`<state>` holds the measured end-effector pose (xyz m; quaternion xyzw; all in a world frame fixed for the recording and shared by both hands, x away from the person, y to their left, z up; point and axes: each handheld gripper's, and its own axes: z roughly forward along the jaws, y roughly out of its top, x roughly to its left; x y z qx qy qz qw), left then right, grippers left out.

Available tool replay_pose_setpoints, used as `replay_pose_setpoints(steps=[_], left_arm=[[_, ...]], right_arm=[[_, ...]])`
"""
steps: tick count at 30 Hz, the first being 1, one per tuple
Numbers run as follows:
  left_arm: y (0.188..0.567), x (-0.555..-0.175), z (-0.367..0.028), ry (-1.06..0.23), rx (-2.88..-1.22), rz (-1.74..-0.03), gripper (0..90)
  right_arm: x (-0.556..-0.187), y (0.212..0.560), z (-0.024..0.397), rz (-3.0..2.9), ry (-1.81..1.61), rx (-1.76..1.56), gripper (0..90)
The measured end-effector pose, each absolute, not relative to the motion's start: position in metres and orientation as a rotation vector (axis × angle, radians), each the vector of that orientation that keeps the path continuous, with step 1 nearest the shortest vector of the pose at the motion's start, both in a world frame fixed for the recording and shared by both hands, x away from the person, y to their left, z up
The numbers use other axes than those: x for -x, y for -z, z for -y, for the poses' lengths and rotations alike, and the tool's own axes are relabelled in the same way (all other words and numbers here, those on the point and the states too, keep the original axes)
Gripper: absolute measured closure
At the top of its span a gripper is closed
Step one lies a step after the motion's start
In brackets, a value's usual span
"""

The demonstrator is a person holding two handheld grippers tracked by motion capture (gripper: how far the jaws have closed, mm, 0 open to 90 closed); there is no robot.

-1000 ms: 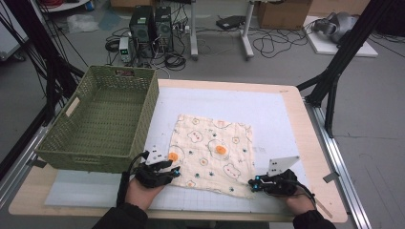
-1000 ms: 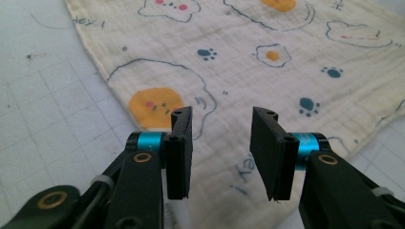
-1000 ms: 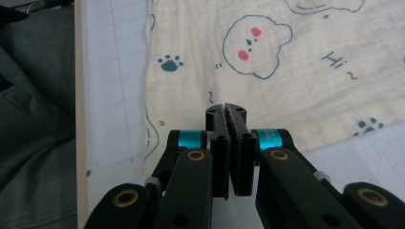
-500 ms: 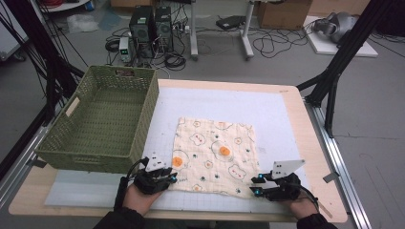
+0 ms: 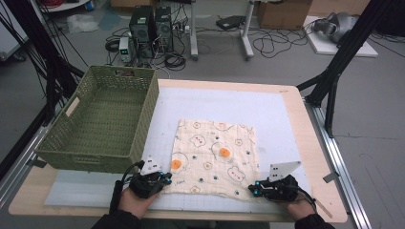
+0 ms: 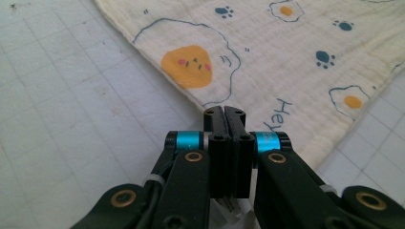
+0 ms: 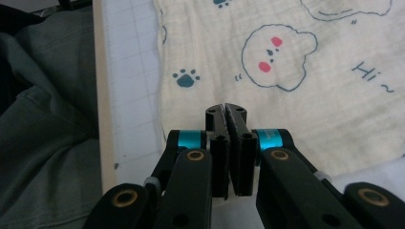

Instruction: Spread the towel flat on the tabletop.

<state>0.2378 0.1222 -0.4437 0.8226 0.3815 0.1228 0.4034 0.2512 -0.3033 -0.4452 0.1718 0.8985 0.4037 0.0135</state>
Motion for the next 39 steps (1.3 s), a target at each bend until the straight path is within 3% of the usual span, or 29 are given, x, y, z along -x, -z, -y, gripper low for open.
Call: replay_pose_setpoints(steps=[4, 10, 16, 33, 39], left_arm=[[0.440, -0.234, -0.124, -0.309, -2.053, -0.936, 87.4], [0.435, -0.237, -0.122, -0.301, -1.994, -0.879, 72.5], [0.430, -0.248, -0.115, -0.309, -1.953, -0.833, 64.0], [0.433, -0.273, -0.108, -0.279, -1.944, -0.809, 40.3], [0.431, -0.273, -0.111, -0.300, -1.935, -0.822, 35.9]], right_arm=[[-0.248, 0.442, 0.302, -2.775, -1.290, -0.525, 82.3], [-0.251, 0.434, 0.310, -2.671, -1.368, -0.616, 64.3], [-0.259, 0.433, 0.315, -2.612, -1.390, -0.721, 52.8], [-0.284, 0.429, 0.296, -2.543, -1.352, -0.781, 30.0], [-0.289, 0.429, 0.298, -2.504, -1.352, -0.831, 24.2]])
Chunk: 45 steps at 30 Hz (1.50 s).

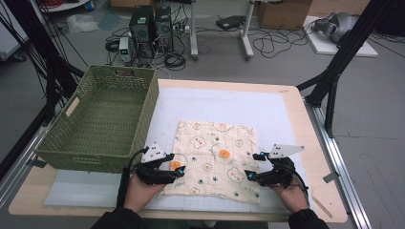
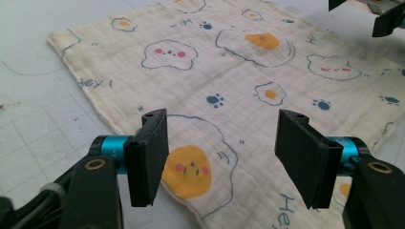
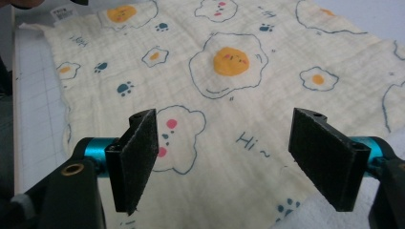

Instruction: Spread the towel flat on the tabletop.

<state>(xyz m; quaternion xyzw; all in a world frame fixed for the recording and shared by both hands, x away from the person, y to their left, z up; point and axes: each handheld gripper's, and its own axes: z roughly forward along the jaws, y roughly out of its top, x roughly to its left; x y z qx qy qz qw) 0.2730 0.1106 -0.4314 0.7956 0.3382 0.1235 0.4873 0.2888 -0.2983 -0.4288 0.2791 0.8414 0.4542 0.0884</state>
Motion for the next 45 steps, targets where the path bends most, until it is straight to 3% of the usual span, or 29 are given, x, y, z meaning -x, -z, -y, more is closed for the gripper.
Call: replay_pose_setpoints(steps=[45], left_arm=[[0.4331, -0.2753, -0.1077, -0.312, -1.956, -0.816, 35.1]], right_arm=[[-0.2980, 0.4287, 0.2952, -2.491, -1.336, -0.827, 23.4]])
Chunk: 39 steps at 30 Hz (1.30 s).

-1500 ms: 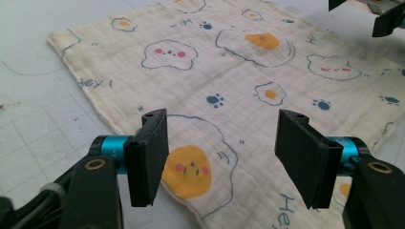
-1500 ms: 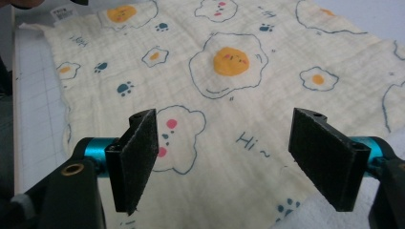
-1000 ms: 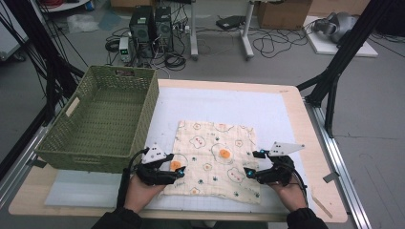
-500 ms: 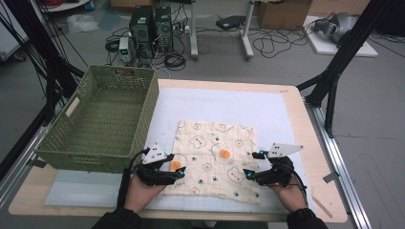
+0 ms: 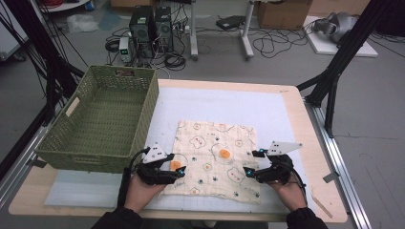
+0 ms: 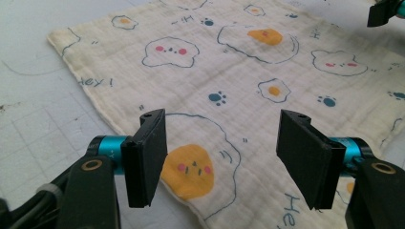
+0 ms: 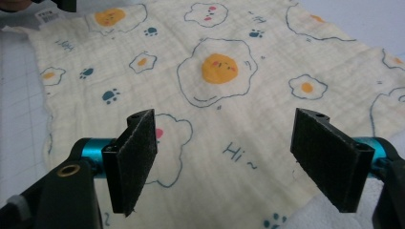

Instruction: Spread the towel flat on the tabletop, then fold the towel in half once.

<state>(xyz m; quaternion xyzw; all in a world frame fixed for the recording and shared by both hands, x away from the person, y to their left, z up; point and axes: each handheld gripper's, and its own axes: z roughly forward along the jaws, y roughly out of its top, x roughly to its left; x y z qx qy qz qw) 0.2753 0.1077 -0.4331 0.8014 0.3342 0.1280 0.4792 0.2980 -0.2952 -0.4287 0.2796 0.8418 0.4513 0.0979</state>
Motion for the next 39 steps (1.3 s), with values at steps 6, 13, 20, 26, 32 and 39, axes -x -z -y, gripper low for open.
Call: replay_pose_setpoints(steps=[6, 13, 20, 26, 32, 39], left_arm=[[0.433, -0.279, -0.103, -0.315, -1.968, -0.804, 35.2], [0.433, -0.286, -0.099, -0.315, -1.967, -0.800, 35.7], [0.428, -0.297, -0.095, -0.307, -1.964, -0.799, 36.7], [0.422, -0.309, -0.092, -0.308, -1.939, -0.805, 38.1], [0.419, -0.317, -0.093, -0.322, -1.946, -0.830, 39.7], [0.404, -0.341, -0.085, -0.332, -1.951, -0.863, 42.6]], right_arm=[[-0.307, 0.428, 0.293, -2.507, -1.338, -0.839, 22.3], [-0.316, 0.429, 0.294, -2.508, -1.341, -0.855, 22.3], [-0.324, 0.429, 0.292, -2.515, -1.333, -0.846, 22.5], [-0.331, 0.427, 0.294, -2.528, -1.333, -0.854, 22.5], [-0.341, 0.418, 0.296, -2.549, -1.331, -0.842, 22.5], [-0.361, 0.405, 0.304, -2.534, -1.316, -0.878, 23.3]])
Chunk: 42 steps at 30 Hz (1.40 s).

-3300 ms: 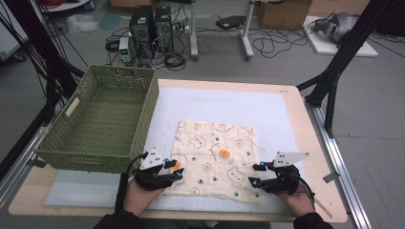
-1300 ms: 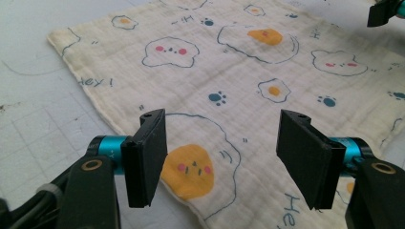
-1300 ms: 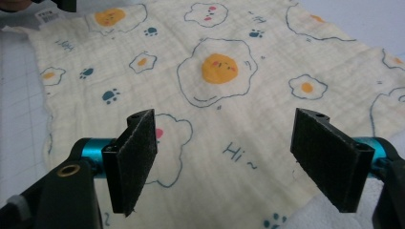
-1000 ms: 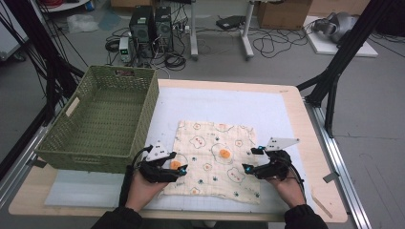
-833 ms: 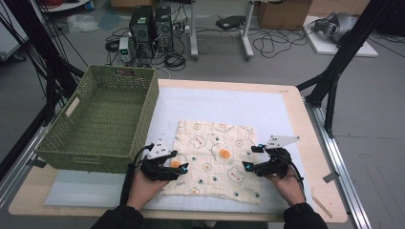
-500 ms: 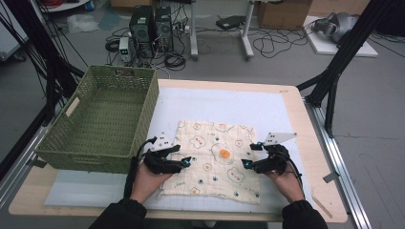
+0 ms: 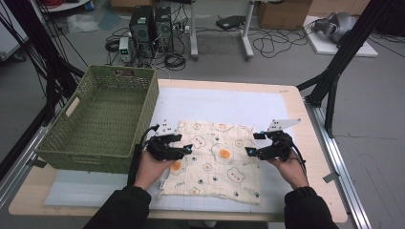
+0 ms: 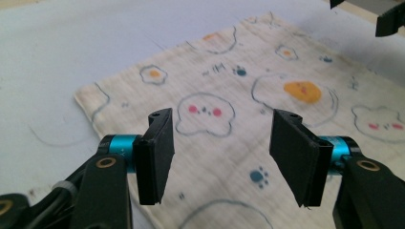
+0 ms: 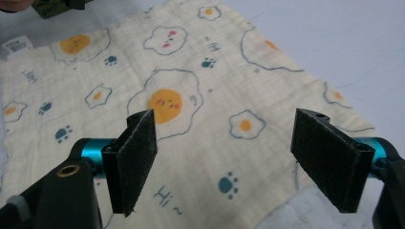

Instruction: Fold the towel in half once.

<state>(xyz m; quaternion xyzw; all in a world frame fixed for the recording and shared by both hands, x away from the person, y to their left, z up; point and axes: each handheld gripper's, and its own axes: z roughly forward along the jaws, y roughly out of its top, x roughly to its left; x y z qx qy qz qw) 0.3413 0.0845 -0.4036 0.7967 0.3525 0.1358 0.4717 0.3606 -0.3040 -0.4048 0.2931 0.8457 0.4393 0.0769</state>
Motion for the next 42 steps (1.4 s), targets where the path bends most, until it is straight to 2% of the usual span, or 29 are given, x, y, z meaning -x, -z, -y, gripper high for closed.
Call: replay_pose_setpoints(steps=[4, 9, 17, 27, 33, 34, 36, 42], left_arm=[[0.399, -0.358, -0.080, -0.349, -1.941, -0.892, 46.3], [0.413, -0.373, -0.082, -0.338, -1.968, -0.977, 50.3], [0.428, -0.387, -0.083, -0.383, -1.955, -1.093, 59.1], [0.441, -0.393, -0.081, -0.444, -2.057, -1.148, 65.4], [0.440, -0.392, -0.082, -0.473, -2.067, -1.168, 84.8], [0.440, -0.392, -0.082, -0.470, -2.065, -1.172, 86.6], [0.439, -0.392, -0.082, -0.472, -2.066, -1.175, 87.6], [0.431, -0.387, -0.084, -0.452, -2.021, -1.168, 88.3]], right_arm=[[-0.374, 0.400, 0.312, -2.499, -1.293, -0.909, 25.7], [-0.385, 0.413, 0.318, -2.499, -1.225, -0.995, 27.9], [-0.396, 0.429, 0.313, -2.493, -1.122, -1.029, 37.5], [-0.401, 0.441, 0.308, -2.498, -1.029, -1.065, 56.4], [-0.400, 0.441, 0.307, -2.512, -1.044, -1.073, 73.6], [-0.401, 0.441, 0.307, -2.518, -1.061, -1.076, 79.3], [-0.400, 0.441, 0.307, -2.533, -1.088, -1.084, 83.1], [-0.397, 0.437, 0.313, -2.545, -1.144, -1.079, 84.8]])
